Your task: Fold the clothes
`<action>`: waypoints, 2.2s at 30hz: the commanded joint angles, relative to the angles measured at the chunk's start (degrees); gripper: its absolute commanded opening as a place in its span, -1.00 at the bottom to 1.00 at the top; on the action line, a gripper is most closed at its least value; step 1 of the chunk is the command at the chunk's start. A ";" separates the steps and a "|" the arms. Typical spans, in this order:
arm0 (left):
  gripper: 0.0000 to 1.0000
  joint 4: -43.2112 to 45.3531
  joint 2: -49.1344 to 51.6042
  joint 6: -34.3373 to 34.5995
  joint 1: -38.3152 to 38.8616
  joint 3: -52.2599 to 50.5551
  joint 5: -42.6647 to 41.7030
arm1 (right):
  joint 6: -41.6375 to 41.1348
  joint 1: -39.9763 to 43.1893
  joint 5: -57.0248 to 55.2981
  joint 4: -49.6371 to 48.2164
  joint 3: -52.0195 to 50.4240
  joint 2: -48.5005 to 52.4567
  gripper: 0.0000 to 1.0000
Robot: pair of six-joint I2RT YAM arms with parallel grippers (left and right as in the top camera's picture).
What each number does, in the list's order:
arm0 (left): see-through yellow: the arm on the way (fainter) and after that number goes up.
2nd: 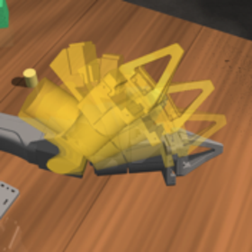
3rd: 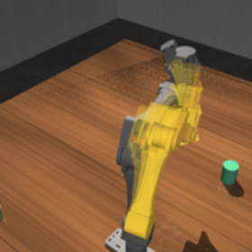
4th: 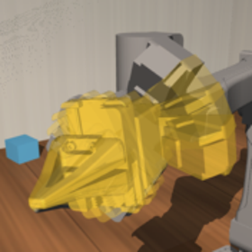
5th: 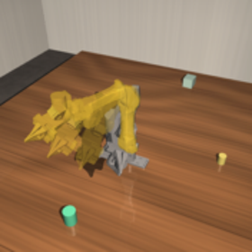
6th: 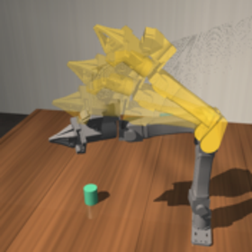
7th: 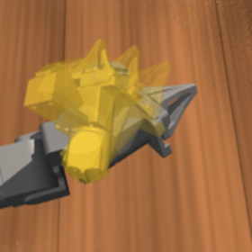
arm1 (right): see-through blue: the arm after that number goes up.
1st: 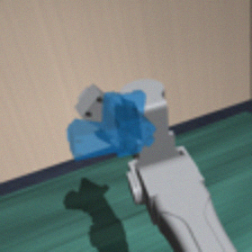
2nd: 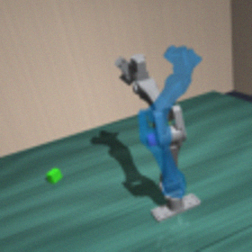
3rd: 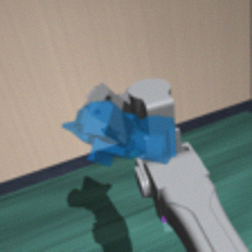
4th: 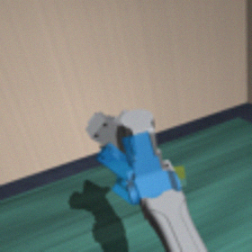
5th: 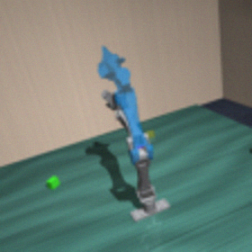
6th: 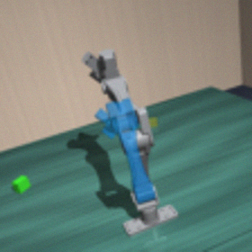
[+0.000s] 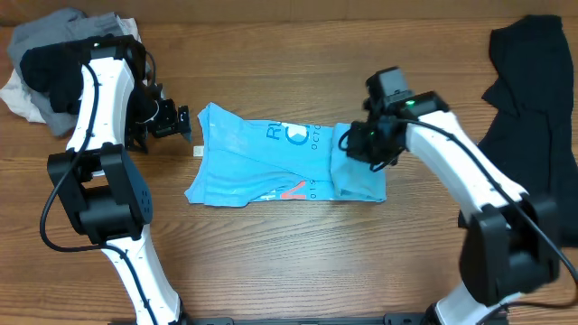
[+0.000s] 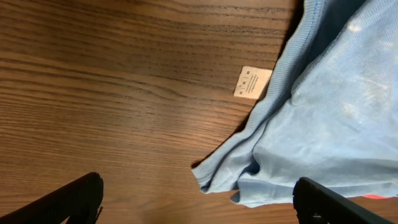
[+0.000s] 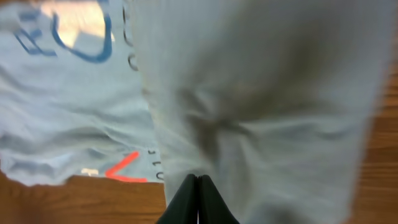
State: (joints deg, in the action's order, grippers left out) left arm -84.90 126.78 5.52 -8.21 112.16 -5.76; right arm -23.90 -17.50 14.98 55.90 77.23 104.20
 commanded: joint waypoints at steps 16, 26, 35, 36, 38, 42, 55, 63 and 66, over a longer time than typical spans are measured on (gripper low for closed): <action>1.00 -0.11 -0.20 -1.29 0.52 0.87 -0.28 | -1.55 -2.45 6.43 -5.60 -2.01 7.08 -0.92; 1.00 0.33 -0.20 -1.27 0.52 0.87 -0.26 | 3.43 0.55 13.38 -5.07 6.49 1.18 -0.72; 1.00 0.39 -0.20 -1.27 0.52 0.87 -0.26 | 4.68 1.84 15.47 -7.21 6.38 6.82 -0.71; 1.00 0.37 -0.20 -1.27 0.52 0.87 -0.26 | 4.70 1.84 15.67 -7.43 6.34 8.04 -0.72; 1.00 0.39 -0.20 -1.27 0.52 0.87 -0.26 | 4.90 1.84 15.85 -8.39 6.34 10.56 -0.76; 1.00 0.46 -0.20 -1.27 0.52 0.87 -0.26 | 6.16 1.84 15.80 -11.98 6.34 15.17 -0.79; 1.00 1.22 -0.17 -1.27 0.52 0.83 -0.28 | 6.40 3.13 10.58 -11.82 10.10 16.96 -0.79; 1.00 1.42 -0.15 -1.29 0.52 0.83 -0.28 | 10.49 4.57 10.54 5.31 23.32 10.95 -0.54; 0.99 1.66 -0.15 -1.29 0.52 0.81 -0.28 | 10.67 5.40 10.54 9.99 25.68 9.01 0.16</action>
State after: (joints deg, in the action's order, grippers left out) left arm -83.50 126.78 5.52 -8.21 112.16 -5.76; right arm -15.00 -12.75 25.63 64.42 99.46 118.10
